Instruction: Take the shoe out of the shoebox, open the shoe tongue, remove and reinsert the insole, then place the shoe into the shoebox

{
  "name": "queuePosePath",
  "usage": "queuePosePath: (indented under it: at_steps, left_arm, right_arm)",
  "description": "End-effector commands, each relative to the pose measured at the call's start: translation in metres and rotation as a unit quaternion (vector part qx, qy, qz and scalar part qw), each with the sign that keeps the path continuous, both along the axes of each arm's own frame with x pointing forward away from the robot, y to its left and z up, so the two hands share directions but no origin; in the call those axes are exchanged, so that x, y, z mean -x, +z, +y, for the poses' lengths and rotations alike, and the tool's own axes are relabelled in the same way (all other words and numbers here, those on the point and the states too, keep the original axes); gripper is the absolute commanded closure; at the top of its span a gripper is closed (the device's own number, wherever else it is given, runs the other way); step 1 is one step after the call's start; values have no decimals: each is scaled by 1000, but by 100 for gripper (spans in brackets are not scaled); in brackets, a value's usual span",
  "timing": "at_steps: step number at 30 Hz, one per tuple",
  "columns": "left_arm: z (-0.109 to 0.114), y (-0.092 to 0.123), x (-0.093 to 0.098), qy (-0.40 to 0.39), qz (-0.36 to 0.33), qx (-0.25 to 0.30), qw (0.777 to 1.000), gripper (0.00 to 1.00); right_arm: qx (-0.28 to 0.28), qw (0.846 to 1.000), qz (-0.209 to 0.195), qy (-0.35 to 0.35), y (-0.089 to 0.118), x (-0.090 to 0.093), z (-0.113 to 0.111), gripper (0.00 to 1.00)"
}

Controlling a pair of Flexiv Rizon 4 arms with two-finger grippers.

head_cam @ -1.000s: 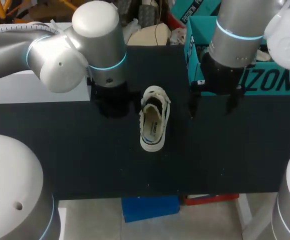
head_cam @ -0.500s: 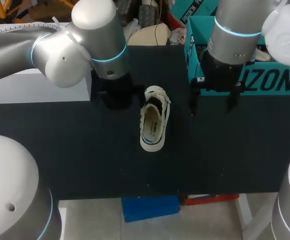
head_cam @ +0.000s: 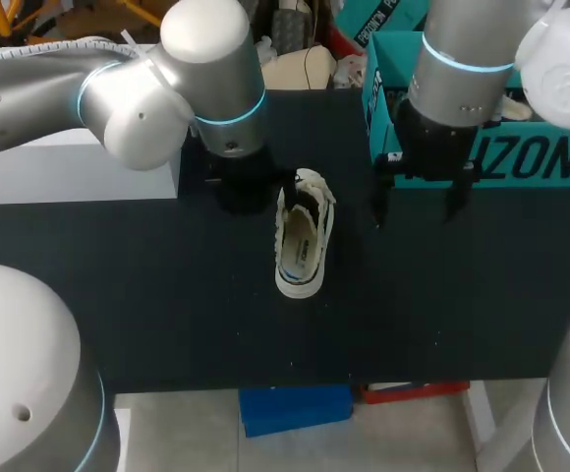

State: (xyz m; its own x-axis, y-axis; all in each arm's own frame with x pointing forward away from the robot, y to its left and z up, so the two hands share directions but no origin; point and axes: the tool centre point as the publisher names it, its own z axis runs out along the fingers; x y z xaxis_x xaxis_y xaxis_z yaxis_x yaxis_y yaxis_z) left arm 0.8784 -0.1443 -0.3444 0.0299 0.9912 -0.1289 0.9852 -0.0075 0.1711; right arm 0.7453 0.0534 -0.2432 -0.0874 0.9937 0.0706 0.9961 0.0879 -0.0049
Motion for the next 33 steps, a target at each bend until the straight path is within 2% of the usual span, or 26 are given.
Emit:
queuePosePath:
  at_steps: [1, 8, 10, 11, 13, 17, 23, 29, 33]
  left_arm:
    - [-8, -12, -4, 7, -1, -17, 1000, 2]
    - [-12, -30, -8, 7, 5, -32, 999, 15]
    - [-12, -35, -10, 7, 5, -37, 999, 26]
    - [-13, -37, -10, 7, 8, -37, 999, 28]
    - [-13, -42, -12, 9, 10, -42, 999, 42]
    - [-13, -53, -15, 9, 15, -46, 999, 47]
    - [-15, -65, -19, 6, 18, -49, 999, 47]
    - [-18, -68, -21, -11, 11, -48, 999, 47]
    - [-21, -70, -21, -13, 11, -47, 999, 63]
  right_arm:
    - [1, 1000, 0, 0, 0, 0, 1, 0]
    - [1, 1000, 0, 0, 0, 0, 1, 0]
    - [1, 1000, 0, 0, 0, 0, 1, 0]
    - [1, 1000, 0, 0, 0, 0, 1, 0]
    - [1, 1000, 0, 0, 0, 0, 1, 0]
    - [1, 1000, 0, 0, 0, 0, 1, 0]
    - [1, 1000, 0, 0, 0, 0, 1, 0]
    - [1, 1000, 0, 0, 0, 0, 1, 0]
    - [1, 1000, 0, 0, 0, 0, 1, 0]
